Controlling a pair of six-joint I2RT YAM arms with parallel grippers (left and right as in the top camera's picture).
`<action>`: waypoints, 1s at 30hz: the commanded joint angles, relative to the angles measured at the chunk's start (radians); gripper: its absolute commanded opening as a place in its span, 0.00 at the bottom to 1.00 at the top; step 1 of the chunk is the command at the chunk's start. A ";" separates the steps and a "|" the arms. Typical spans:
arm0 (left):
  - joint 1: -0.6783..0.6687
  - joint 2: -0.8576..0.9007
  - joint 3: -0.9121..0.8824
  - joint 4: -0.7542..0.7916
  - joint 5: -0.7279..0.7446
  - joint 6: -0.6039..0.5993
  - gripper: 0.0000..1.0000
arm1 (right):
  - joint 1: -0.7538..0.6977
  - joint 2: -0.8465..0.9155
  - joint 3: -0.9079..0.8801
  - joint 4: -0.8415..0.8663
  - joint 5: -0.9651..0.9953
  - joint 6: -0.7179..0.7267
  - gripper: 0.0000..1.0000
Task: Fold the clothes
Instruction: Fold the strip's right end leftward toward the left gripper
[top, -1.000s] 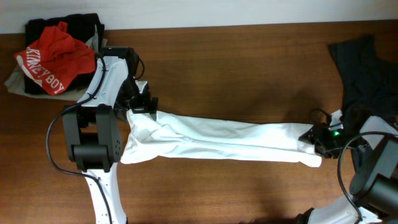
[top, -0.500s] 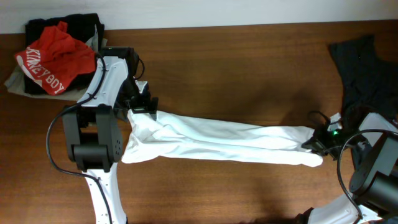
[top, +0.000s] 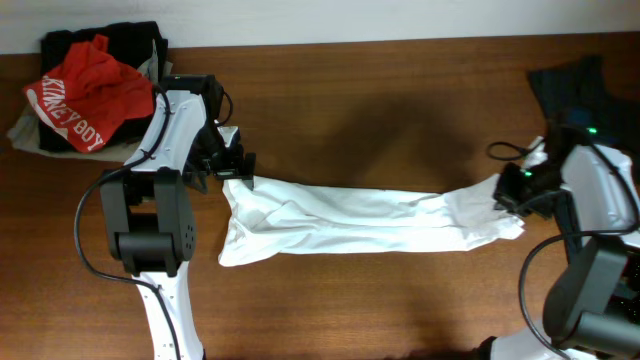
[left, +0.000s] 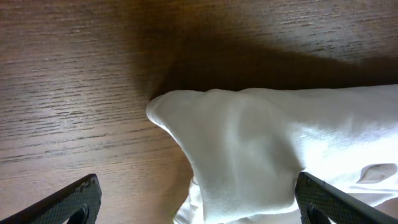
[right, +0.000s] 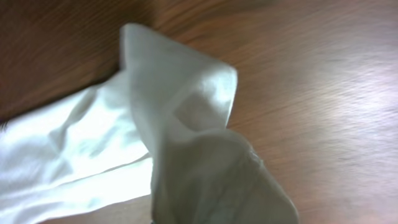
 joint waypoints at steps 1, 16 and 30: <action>0.005 -0.032 0.015 0.002 0.018 0.000 0.99 | 0.137 -0.023 0.014 0.019 0.017 0.020 0.04; 0.005 -0.032 0.015 0.014 0.018 0.000 0.99 | 0.236 -0.023 0.014 0.071 -0.279 0.019 0.04; 0.005 -0.032 0.015 0.021 0.018 0.000 0.99 | 0.477 0.009 0.013 0.152 -0.238 0.053 0.04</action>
